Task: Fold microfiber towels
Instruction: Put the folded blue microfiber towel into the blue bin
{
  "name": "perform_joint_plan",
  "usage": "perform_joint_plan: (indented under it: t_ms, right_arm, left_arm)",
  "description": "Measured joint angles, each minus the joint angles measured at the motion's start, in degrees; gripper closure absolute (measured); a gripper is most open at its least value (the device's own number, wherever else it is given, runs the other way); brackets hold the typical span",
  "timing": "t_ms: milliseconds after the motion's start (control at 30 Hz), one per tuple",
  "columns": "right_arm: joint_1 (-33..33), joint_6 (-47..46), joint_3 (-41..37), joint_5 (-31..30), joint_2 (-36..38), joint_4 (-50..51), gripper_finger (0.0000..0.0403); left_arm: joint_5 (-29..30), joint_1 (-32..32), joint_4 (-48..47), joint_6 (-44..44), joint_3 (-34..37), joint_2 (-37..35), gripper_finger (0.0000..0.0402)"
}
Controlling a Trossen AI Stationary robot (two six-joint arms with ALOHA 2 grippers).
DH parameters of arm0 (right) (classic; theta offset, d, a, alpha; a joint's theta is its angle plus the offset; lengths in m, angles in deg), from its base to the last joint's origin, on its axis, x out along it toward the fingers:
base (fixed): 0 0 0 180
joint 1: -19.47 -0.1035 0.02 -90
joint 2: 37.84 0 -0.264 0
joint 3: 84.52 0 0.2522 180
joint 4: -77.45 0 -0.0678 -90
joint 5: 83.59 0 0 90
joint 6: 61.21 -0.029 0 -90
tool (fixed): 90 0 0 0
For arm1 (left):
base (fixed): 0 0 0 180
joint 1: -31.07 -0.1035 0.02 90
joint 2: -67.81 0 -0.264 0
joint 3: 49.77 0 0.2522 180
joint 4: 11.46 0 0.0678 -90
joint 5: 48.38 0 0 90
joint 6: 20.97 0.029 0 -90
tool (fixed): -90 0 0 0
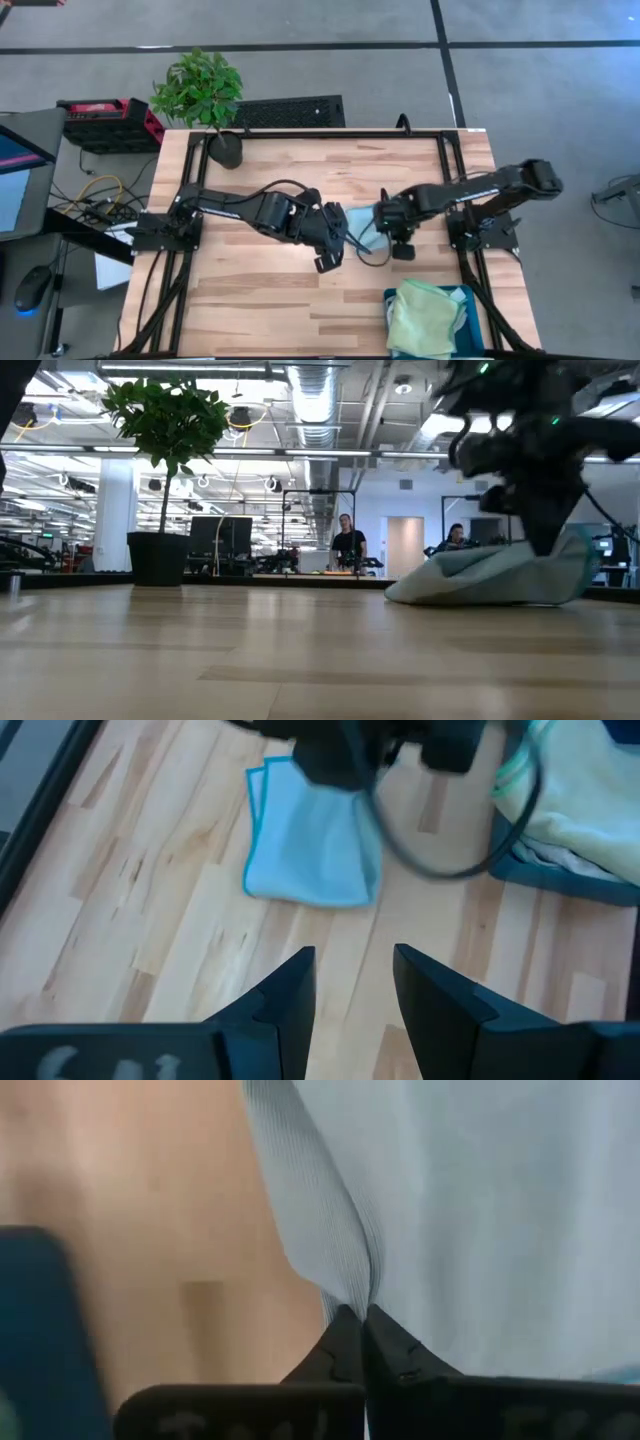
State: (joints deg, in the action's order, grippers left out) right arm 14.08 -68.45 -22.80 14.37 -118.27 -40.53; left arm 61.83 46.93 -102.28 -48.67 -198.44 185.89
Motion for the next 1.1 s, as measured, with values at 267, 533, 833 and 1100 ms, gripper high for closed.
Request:
perform_joint_plan:
  t_ms: [267, 533, 833, 1100]
  right_arm:
    - [-10.84, -16.98, 0.14, 5.53, 11.48, 2.89, 0.0401]
    - [-24.75, -35.43, 0.2, 8.06, 17.64, 2.29, 0.0401]
    - [-36.54, -47.33, 0.22, 8.94, 17.84, -4.54, 0.04]
    - [-43.88, -51.38, 5.11, 7.93, 15.69, -7.58, 0.0399]
  left_arm:
    - [0.04, 2.28, 0.01, 0.0, 0.0, 0.0, 0.0272]
    - [1.24, 3.25, 0.06, 0.1, 0.0, 0.0, 0.0272]
    - [1.48, 3.23, 0.02, 0.34, 0.0, 0.0, 0.0272]
    - [1.44, 3.23, 0.0, 0.47, 0.0, 0.0, 0.0272]
